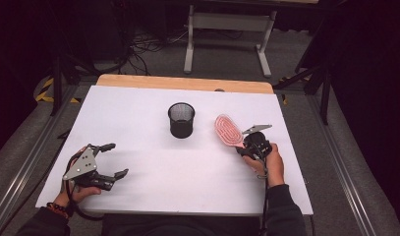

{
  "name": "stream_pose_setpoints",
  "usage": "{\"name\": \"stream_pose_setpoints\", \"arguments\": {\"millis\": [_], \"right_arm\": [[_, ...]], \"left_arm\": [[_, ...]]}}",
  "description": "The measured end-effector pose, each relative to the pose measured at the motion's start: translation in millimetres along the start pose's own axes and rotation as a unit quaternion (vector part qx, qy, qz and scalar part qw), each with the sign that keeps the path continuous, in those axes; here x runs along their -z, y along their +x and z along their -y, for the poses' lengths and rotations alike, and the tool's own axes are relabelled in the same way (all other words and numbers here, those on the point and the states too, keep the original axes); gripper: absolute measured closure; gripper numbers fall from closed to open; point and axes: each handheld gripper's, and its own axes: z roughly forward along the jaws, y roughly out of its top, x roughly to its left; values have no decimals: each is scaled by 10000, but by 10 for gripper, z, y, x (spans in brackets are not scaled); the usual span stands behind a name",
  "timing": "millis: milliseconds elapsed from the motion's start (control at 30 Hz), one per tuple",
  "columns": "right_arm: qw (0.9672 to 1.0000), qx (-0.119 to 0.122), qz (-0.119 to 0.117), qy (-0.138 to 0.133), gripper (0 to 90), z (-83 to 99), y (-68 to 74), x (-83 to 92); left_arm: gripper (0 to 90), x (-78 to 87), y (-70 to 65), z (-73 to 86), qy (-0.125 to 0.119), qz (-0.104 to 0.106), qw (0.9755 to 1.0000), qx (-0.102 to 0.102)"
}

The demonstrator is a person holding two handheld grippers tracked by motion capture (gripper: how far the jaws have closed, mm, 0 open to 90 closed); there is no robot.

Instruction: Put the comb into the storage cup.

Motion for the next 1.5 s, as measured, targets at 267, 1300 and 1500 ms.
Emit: {"name": "stream_pose_setpoints", "arguments": {"millis": [267, 1300, 1500], "right_arm": [[9978, 56, 322, -570, 690, 2, 32, 122], [9693, -3, 712, -2352, 691, 1, 187, 263], [9613, -31, 816, -2630, 691, 17, 206, 298]], "left_arm": [[86, -5, 3, -7, -25, -113, 9999, 36], [111, -180, 116, -184, 28, -265, 9996, 131], [109, -212, 79, -252, -36, -254, 9996, 67]]}}
